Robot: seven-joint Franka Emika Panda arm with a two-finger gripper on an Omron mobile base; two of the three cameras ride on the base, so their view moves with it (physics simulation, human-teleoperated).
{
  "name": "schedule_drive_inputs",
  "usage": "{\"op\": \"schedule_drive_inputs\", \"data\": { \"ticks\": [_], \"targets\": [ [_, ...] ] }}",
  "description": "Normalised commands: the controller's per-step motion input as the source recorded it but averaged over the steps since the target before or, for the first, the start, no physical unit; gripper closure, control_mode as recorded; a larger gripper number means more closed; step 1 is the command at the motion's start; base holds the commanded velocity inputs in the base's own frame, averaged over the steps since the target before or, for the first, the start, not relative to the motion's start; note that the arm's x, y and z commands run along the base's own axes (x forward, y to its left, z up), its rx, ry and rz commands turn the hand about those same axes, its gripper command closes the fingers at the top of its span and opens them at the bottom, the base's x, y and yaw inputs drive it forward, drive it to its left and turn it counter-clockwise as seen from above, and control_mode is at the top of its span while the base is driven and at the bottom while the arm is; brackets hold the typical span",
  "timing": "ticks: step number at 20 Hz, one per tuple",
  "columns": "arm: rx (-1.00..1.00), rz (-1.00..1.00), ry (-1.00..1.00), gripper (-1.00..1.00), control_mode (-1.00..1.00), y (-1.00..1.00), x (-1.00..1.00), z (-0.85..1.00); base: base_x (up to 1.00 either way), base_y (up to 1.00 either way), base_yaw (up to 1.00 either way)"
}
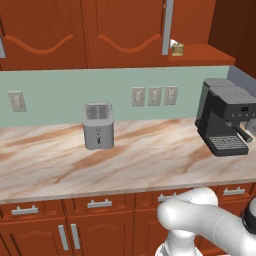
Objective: Pick the candle and candle from the dining table and place them in the open cabinet. Close the cabinet after placing the objects.
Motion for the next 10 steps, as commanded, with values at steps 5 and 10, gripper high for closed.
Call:
{"op": "schedule_drive_inputs", "data": {
  "ticks": [5,10],
  "targets": [
    [0.0,0.0,-0.03,-1.0,-1.0,-0.23,0.51,0.0,0.0,0.0,0.0],
    [0.0,0.0,-0.04,-1.0,-1.0,-0.06,0.38,0.02,0.0,0.0,0.0]
  ]
}}
